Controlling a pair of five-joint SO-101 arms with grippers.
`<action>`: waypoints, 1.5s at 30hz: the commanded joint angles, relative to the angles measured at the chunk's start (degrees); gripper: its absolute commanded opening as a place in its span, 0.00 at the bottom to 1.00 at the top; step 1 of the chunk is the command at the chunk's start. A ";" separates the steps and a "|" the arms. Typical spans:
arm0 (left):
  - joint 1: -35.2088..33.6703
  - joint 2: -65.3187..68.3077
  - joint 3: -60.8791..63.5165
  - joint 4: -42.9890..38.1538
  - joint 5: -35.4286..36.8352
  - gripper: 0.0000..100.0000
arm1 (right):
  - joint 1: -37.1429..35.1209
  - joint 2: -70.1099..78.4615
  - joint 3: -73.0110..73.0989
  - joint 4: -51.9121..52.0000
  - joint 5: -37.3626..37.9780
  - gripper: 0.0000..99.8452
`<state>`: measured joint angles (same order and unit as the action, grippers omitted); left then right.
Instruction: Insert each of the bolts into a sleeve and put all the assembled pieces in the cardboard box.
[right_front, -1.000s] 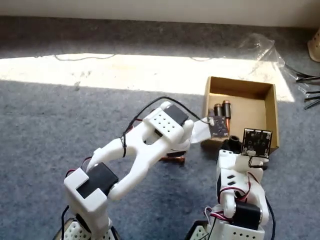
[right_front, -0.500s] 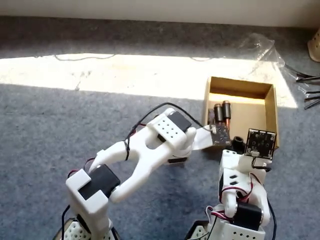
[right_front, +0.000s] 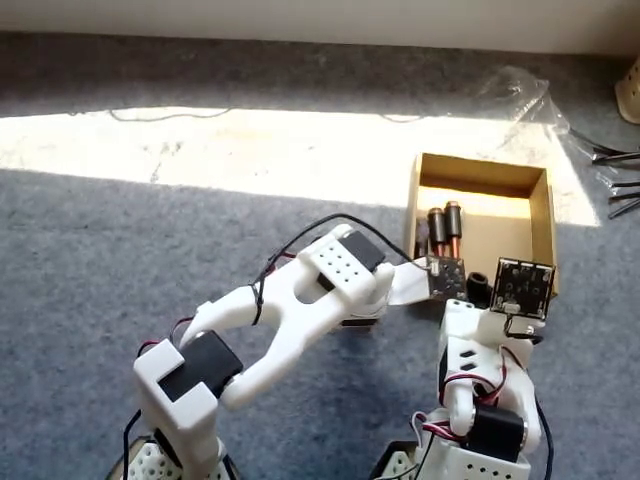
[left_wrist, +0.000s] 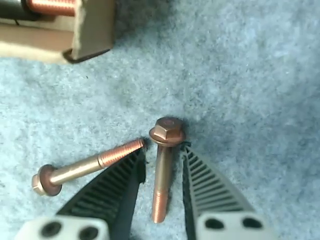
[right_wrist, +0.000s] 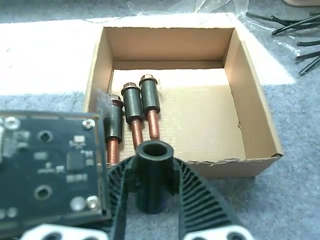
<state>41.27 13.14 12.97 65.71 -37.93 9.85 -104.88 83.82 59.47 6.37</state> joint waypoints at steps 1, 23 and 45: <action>1.27 -0.66 0.31 -0.62 -0.79 0.12 | 0.22 -0.48 -0.40 -2.24 0.09 0.00; 1.54 -0.75 3.03 -4.40 -0.79 0.12 | 0.57 -0.48 -0.31 -1.71 0.09 0.00; 1.54 -0.75 3.38 -5.63 -0.79 0.12 | 7.52 -0.48 3.47 -2.07 0.09 0.00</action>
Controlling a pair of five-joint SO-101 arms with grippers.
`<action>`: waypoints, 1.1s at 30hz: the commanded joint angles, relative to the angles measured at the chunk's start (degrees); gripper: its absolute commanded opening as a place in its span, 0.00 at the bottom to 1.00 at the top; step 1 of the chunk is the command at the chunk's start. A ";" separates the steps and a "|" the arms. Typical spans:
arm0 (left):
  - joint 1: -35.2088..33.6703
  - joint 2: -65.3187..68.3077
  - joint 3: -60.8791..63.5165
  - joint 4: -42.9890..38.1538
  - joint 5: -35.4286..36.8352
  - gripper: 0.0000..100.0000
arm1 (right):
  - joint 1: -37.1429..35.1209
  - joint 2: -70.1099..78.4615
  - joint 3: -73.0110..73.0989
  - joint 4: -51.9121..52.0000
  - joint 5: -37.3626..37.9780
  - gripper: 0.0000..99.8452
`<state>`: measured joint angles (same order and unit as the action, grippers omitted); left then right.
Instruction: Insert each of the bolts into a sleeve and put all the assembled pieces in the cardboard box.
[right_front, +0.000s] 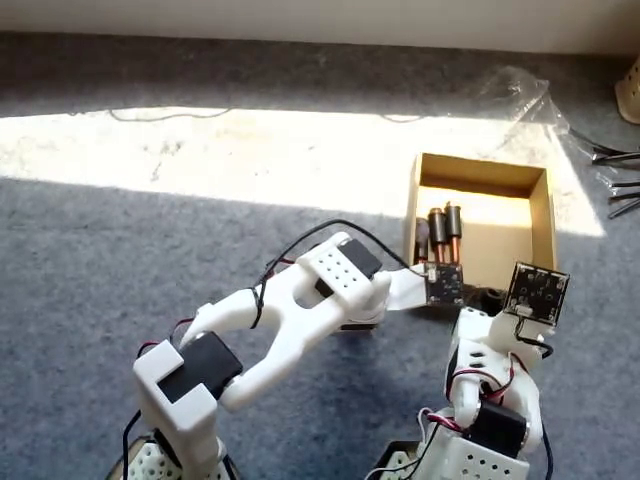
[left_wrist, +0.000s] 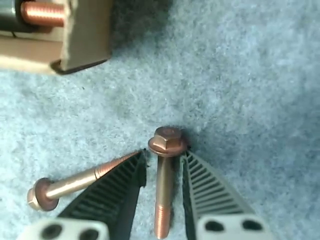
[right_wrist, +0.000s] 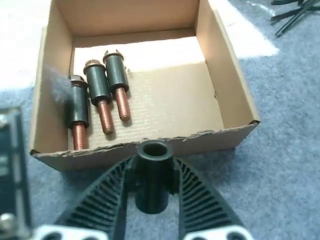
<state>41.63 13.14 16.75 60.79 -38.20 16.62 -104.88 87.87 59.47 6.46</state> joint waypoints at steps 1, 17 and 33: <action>1.19 -0.75 -0.40 -0.70 -0.53 0.12 | 0.75 -0.48 -0.57 -2.07 -0.09 0.00; 1.27 -0.66 -0.31 -0.44 -0.53 0.05 | 0.84 -0.48 -0.57 -2.07 -0.09 0.00; 2.51 -0.57 1.54 -0.70 -0.53 0.05 | 0.84 -0.48 -0.57 -2.07 -0.09 0.00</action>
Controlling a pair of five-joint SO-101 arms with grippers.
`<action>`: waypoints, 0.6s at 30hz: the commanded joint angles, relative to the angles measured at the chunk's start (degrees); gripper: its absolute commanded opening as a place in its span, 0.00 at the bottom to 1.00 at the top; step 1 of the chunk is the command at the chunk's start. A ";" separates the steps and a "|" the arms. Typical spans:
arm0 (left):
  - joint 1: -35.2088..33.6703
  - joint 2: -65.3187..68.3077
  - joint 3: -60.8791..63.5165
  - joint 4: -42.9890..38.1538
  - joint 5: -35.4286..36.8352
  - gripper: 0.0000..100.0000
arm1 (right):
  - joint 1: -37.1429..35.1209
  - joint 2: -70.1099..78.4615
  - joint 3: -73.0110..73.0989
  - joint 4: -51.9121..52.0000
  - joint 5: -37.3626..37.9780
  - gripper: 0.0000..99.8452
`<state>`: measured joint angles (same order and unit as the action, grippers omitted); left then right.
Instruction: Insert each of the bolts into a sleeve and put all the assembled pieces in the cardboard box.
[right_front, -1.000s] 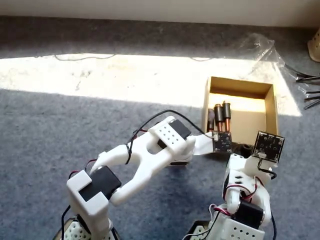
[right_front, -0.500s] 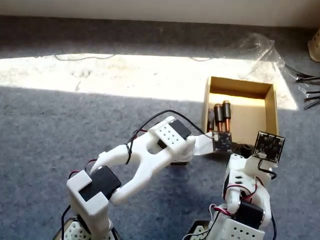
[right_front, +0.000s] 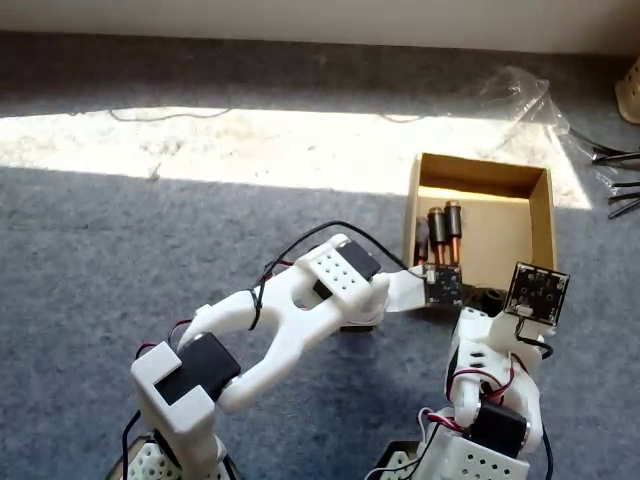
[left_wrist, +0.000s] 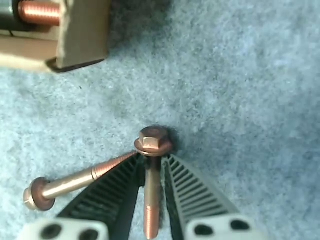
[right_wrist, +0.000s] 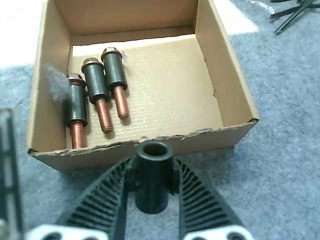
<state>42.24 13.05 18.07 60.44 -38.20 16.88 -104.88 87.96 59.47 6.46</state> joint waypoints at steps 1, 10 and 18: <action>1.89 -0.48 0.13 -0.35 -0.53 0.05 | 0.57 -0.48 -0.66 -2.07 -0.09 0.00; 1.45 -1.36 -0.48 0.00 -0.26 0.05 | 0.57 -0.48 -0.66 -2.07 -0.09 0.00; 1.27 -1.27 -9.98 7.30 8.26 0.02 | 0.57 -0.48 -0.66 -2.07 -0.09 0.00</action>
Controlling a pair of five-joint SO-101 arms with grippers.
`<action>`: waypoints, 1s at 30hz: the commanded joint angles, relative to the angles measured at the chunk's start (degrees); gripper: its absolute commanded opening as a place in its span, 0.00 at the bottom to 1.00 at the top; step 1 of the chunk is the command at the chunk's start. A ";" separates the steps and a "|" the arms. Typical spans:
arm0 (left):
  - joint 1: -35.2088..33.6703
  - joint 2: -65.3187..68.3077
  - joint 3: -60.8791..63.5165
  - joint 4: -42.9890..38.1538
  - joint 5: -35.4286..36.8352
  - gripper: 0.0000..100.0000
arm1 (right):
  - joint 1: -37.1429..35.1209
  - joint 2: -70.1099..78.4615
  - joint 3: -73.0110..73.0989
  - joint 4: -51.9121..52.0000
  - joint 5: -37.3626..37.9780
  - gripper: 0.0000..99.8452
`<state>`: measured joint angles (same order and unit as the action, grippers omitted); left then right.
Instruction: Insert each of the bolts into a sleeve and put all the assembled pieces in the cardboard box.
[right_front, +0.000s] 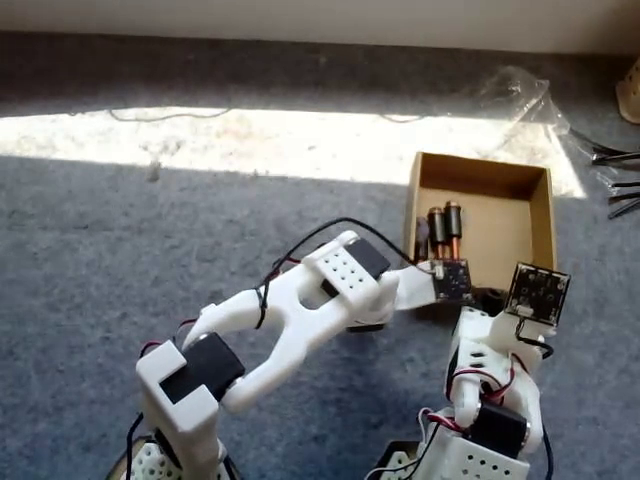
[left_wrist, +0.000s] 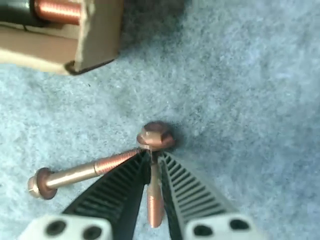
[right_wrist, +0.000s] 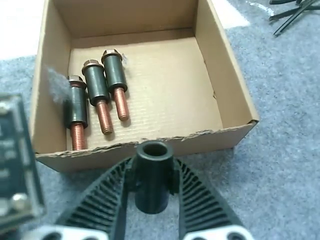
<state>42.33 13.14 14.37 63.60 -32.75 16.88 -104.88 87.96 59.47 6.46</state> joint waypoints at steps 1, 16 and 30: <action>1.19 -1.36 -6.99 4.84 3.52 0.02 | 0.57 -0.48 -0.66 -2.07 -0.09 0.00; -0.92 -0.75 -7.16 5.01 3.96 0.08 | 0.57 -0.48 -0.66 -2.07 0.00 0.00; -2.86 2.07 -4.44 -0.18 1.14 0.10 | 0.57 -0.48 -0.66 -2.07 0.00 0.00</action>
<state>40.40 15.87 10.68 64.84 -31.16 16.88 -104.88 87.96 59.47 6.46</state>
